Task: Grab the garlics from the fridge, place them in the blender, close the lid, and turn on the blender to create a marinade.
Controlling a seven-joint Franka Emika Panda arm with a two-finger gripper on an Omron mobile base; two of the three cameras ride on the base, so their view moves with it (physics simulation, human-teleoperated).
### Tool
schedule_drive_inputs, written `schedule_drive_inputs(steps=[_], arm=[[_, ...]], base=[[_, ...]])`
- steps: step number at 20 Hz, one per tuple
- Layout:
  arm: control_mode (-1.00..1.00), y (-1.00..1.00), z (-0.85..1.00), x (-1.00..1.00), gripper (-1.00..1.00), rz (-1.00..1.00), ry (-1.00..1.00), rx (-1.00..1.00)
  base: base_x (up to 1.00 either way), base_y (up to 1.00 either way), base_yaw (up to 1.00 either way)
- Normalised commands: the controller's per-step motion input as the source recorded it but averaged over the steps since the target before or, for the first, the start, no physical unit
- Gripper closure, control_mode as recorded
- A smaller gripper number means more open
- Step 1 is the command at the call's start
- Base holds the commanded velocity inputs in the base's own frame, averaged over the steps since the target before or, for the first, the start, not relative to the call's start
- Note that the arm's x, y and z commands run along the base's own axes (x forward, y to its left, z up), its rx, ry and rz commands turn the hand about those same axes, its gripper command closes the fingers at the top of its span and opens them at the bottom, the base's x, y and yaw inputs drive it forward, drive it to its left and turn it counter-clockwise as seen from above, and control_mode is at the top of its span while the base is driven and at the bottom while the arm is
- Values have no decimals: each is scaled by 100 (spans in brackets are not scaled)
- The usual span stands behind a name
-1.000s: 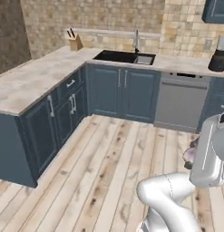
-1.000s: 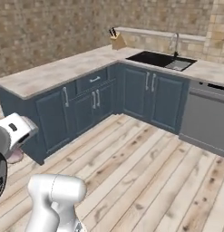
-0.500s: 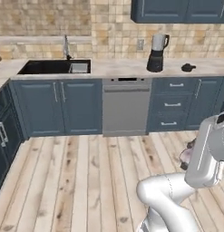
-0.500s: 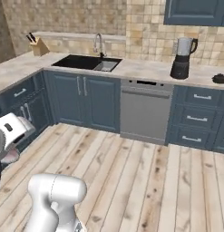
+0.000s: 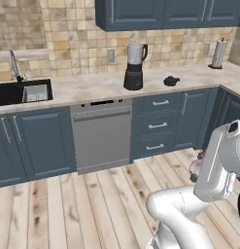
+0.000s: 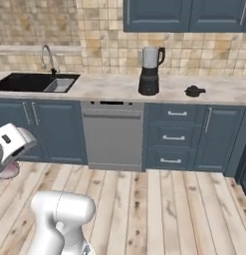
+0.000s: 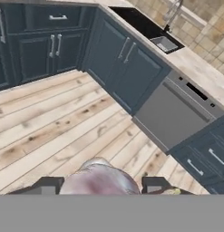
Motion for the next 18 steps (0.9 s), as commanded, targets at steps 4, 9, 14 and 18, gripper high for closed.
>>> schedule_drive_inputs(steps=[4,9,14,18], arm=[[100,0,0,0,100,0,0,0],[100,0,0,0,100,0,0,0],[100,0,0,0,100,0,0,0],[100,0,0,0,100,0,0,0]], base=[[100,-72,-15],[100,-79,0],[100,-59,11],[100,-32,18]])
